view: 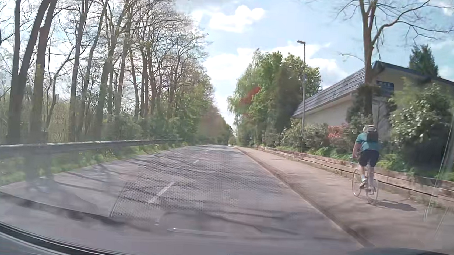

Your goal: Follow the waypoints while adhering to traffic rules and regulations

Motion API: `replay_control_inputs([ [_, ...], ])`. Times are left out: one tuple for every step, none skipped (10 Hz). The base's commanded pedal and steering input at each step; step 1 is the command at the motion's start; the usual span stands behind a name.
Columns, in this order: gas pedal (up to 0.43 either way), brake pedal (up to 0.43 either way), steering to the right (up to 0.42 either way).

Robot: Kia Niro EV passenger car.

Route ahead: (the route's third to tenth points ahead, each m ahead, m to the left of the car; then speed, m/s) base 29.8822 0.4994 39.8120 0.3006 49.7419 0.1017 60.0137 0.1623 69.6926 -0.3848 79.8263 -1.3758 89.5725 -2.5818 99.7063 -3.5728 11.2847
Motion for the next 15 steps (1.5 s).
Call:
replay_control_inputs([
  [0.079, 0.000, -0.001],
  [0.079, 0.000, -0.001],
  [0.079, 0.000, -0.004],
  [0.059, 0.000, -0.004],
  [0.059, 0.000, -0.004],
  [0.059, 0.000, -0.004],
  [0.059, 0.000, -0.004],
  [0.059, 0.000, -0.004],
  [0.067, 0.000, -0.003],
  [0.067, 0.000, -0.003],
  [0.067, 0.000, -0.001],
  [0.067, 0.000, -0.001],
  [0.067, 0.000, -0.001],
  [0.067, 0.000, -0.001],
  [0.067, 0.000, -0.001],
])
